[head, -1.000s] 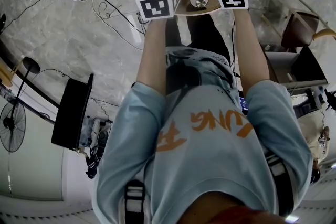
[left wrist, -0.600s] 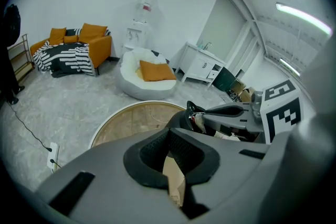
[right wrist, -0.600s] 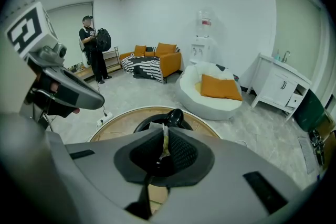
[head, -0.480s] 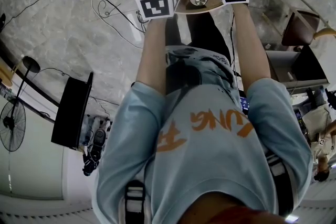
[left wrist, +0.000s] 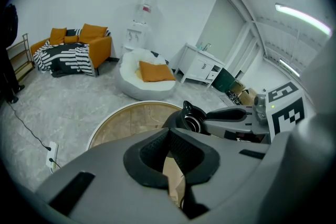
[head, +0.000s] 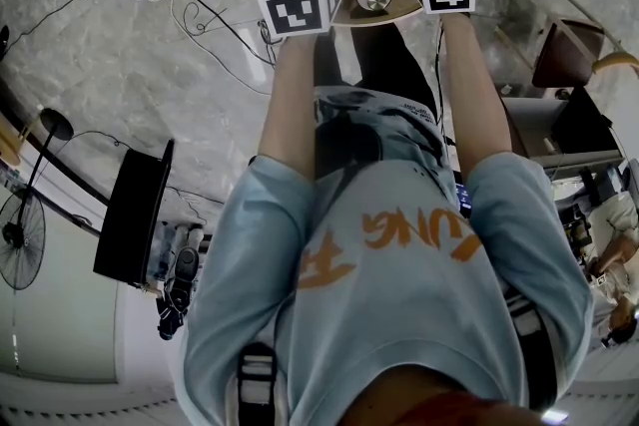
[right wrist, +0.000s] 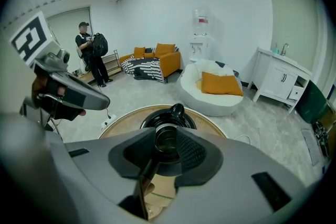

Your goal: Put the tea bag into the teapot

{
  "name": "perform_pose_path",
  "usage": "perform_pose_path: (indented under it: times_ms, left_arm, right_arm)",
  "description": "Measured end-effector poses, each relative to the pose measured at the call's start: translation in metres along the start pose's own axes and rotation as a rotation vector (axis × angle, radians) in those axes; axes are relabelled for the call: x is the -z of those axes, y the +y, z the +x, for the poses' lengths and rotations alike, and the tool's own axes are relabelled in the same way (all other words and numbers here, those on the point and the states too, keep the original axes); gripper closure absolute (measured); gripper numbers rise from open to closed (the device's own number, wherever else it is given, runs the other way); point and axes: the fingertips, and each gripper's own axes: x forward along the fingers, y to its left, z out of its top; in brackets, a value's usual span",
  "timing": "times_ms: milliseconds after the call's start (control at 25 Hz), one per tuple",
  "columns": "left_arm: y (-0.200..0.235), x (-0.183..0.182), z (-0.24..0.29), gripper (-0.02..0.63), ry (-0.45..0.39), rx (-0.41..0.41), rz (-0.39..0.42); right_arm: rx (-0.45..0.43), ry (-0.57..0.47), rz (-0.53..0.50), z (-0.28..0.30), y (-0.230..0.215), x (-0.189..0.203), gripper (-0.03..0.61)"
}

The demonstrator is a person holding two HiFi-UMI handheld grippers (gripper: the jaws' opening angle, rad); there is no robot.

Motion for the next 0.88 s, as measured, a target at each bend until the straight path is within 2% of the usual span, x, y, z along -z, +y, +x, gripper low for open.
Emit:
perform_pose_path:
  times_ms: [280, 440, 640, 760, 880]
  left_arm:
    - [-0.011, -0.004, -0.007, 0.588, -0.017, 0.010, 0.002]
    - [-0.021, -0.007, -0.016, 0.589, -0.054, 0.007, -0.004]
    - [-0.027, -0.027, -0.038, 0.589, -0.166, -0.016, -0.091]
    - [-0.044, -0.037, -0.051, 0.589, -0.198, -0.022, -0.091]
    - [-0.069, -0.047, -0.071, 0.589, -0.244, 0.006, -0.073]
  right_arm:
    - [0.024, -0.010, 0.044, -0.019, -0.005, 0.006, 0.525]
    - [0.026, -0.032, 0.082, -0.036, -0.003, 0.011, 0.562]
    - [0.031, -0.076, 0.192, -0.060, -0.001, 0.008, 0.566]
    - [0.011, -0.133, 0.274, -0.081, 0.002, -0.001, 0.566]
    - [-0.035, -0.205, 0.339, -0.107, 0.007, -0.014, 0.566]
